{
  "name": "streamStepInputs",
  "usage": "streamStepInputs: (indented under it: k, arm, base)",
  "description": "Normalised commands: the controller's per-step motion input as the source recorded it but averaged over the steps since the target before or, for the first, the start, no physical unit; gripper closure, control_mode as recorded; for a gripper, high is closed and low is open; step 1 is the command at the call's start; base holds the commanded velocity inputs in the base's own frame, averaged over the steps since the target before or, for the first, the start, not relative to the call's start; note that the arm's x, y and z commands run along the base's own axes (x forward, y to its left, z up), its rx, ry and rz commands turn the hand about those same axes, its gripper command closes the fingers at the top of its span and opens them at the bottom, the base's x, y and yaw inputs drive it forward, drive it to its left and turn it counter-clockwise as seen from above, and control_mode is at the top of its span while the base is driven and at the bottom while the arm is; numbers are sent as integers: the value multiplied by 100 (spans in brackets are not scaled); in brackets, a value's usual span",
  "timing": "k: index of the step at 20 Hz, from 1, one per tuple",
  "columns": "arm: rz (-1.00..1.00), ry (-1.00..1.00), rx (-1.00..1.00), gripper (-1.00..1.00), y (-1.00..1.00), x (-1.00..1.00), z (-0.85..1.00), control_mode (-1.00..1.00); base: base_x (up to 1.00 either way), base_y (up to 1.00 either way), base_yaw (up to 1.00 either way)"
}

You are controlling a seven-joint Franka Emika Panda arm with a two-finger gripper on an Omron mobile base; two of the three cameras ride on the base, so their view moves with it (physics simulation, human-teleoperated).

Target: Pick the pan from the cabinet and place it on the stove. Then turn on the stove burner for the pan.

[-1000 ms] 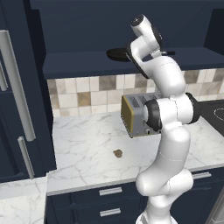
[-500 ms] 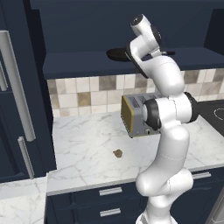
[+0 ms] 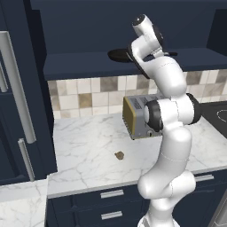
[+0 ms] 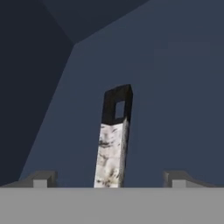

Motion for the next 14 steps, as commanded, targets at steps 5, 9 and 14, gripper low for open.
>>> streamStepInputs:
  k: [5,9,14]
  arm:
    - [3,0,0,-100,-10,20,-63,-100]
    - [3,1,0,-100,-13,27,-57,-100]
    - [2,3,0,-100,-13,29,-61,-100]
  base:
    - [0,0,0]
    - [0,0,0]
    - [0,0,0]
